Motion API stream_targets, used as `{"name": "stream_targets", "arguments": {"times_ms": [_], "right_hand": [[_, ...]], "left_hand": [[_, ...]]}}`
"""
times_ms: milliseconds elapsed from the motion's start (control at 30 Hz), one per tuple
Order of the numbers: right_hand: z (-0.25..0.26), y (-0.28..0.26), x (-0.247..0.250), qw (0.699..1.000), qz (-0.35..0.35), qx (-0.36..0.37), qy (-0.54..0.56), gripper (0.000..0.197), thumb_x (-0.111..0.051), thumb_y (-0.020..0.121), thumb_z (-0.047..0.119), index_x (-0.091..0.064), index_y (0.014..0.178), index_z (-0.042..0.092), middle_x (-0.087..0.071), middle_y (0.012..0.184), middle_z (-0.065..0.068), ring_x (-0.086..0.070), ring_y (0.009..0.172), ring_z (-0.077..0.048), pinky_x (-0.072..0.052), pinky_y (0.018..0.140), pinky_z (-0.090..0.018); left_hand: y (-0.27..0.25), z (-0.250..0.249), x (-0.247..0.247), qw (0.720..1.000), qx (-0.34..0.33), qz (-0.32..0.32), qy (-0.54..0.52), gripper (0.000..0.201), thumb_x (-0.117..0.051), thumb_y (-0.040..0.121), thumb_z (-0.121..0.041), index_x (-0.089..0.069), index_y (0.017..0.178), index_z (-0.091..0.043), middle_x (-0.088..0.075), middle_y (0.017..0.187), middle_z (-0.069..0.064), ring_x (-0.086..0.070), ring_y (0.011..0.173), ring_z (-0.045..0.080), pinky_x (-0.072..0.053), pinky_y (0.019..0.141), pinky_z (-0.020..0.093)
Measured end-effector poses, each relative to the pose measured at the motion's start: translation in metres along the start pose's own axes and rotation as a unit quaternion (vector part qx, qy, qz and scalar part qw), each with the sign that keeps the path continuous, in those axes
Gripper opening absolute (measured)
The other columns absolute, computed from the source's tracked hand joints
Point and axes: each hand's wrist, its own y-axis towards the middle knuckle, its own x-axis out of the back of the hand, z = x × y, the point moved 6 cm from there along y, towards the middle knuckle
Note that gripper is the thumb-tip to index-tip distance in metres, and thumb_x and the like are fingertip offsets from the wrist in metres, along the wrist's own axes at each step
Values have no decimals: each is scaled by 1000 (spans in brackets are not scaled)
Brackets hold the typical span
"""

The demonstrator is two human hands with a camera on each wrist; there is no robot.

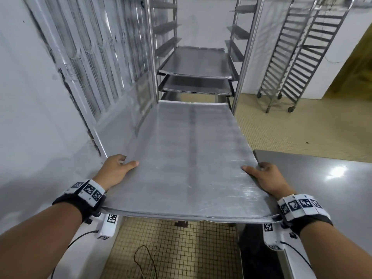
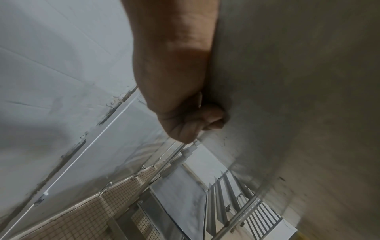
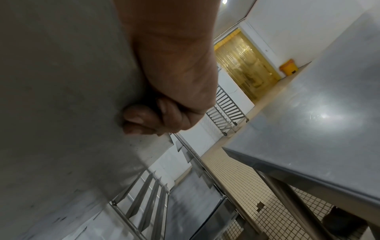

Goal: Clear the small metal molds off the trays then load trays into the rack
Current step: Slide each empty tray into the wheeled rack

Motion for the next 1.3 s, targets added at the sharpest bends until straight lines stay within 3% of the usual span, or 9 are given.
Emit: {"name": "stream_targets", "arguments": {"times_ms": [133,300,533,633,800,967,1067,1167,1300], "right_hand": [[6,15,-10,1000,-8,1,3,43,-80,83,28,-50,58,10,-50,39,7,-45,37,-6,-35,39,-17],[10,40,-16,1000,-20,-1,-18,43,-79,85,28,-50,59,11,-50,38,9,-44,34,-1,-36,38,-14],[-4,80,-31,997,-11,-23,-79,48,-77,82,47,-63,83,1,-59,52,5,-54,48,-11,-44,56,-30],[-8,89,-40,995,-19,-30,-92,52,-77,73,54,-57,72,7,-59,52,3,-56,53,-18,-44,57,-32],[-9,106,-50,992,-35,-34,-115,49,-76,84,44,-48,59,12,-50,41,6,-48,46,-15,-39,54,-31],[-16,140,-55,994,-34,-44,-95,50,-75,86,41,-45,59,12,-48,37,5,-44,35,-7,-39,51,-27],[-21,166,-56,994,-32,-46,-89,47,-76,85,43,-49,63,11,-53,43,4,-49,40,-11,-42,55,-29],[-22,190,-57,992,-29,-49,-109,41,-73,87,43,-54,70,10,-58,55,3,-54,52,-14,-41,57,-30],[-26,228,-52,990,-19,-54,-125,39,-71,88,46,-58,85,9,-65,77,0,-59,70,-13,-42,59,-29]], "left_hand": [[27,-1,-4,1000,4,11,-5,26,-80,85,-22,-73,100,-2,-77,90,9,-73,78,21,-60,78,36],[60,-5,-10,1000,-3,27,2,24,-79,86,-21,-72,100,-3,-76,88,5,-72,67,6,-56,60,18],[106,12,-17,999,20,43,1,34,-82,82,-32,-73,101,-6,-78,92,10,-75,85,28,-61,83,46],[120,21,-22,999,22,39,4,31,-82,83,-29,-72,101,-6,-77,90,9,-75,82,25,-61,78,40],[139,27,-30,999,18,36,25,25,-80,85,-27,-70,99,-10,-75,85,2,-72,76,16,-57,72,30],[170,32,-42,998,32,33,32,22,-80,84,-27,-70,96,-12,-76,84,3,-74,80,21,-60,81,40],[185,25,-57,998,26,23,55,23,-77,88,-22,-58,99,-16,-63,82,-9,-64,74,7,-55,75,24],[204,23,-73,996,20,10,83,27,-75,90,-19,-54,107,-16,-59,88,-2,-56,65,-5,-43,58,7],[231,23,-90,995,15,7,100,22,-76,88,-23,-59,100,-16,-62,84,-6,-56,72,1,-44,77,28]]}}
